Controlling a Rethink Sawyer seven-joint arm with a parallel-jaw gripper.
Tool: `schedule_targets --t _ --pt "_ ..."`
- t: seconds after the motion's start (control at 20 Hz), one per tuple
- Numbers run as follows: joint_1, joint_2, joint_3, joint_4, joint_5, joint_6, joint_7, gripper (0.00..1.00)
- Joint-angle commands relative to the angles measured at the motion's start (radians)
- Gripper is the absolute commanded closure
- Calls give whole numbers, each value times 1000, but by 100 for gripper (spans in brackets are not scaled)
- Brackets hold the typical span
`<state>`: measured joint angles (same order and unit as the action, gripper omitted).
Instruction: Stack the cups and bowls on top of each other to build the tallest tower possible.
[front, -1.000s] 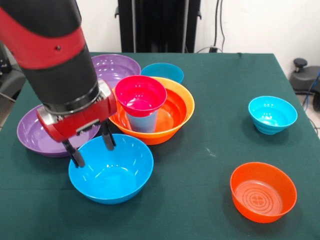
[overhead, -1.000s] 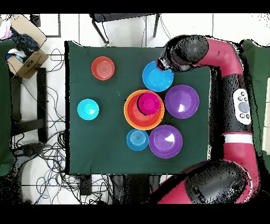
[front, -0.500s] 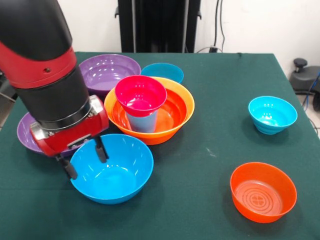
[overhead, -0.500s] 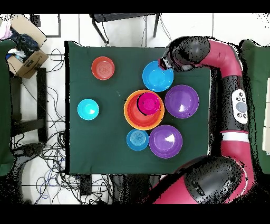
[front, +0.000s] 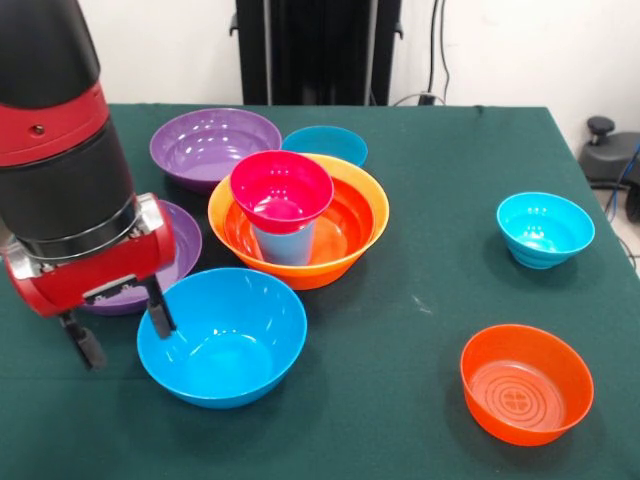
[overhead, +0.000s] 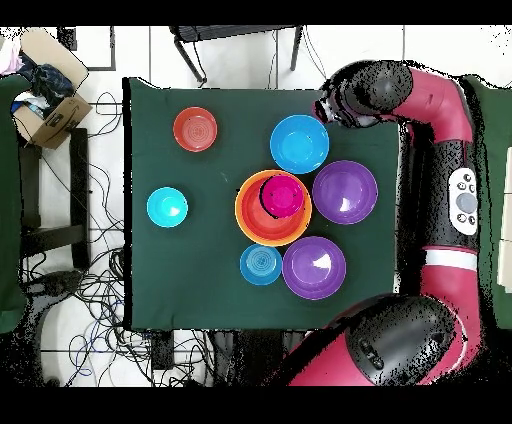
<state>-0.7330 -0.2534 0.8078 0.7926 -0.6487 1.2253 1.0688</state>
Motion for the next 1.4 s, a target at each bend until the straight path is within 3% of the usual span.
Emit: schedule_targets --t 0.05,0.45,1.4 --pt "29 5 -70 -19 -69 63 -241 0" --pt "12 27 -49 21 -50 11 -285 0" --pt "19 93 -46 -65 -80 -2 -293 0"
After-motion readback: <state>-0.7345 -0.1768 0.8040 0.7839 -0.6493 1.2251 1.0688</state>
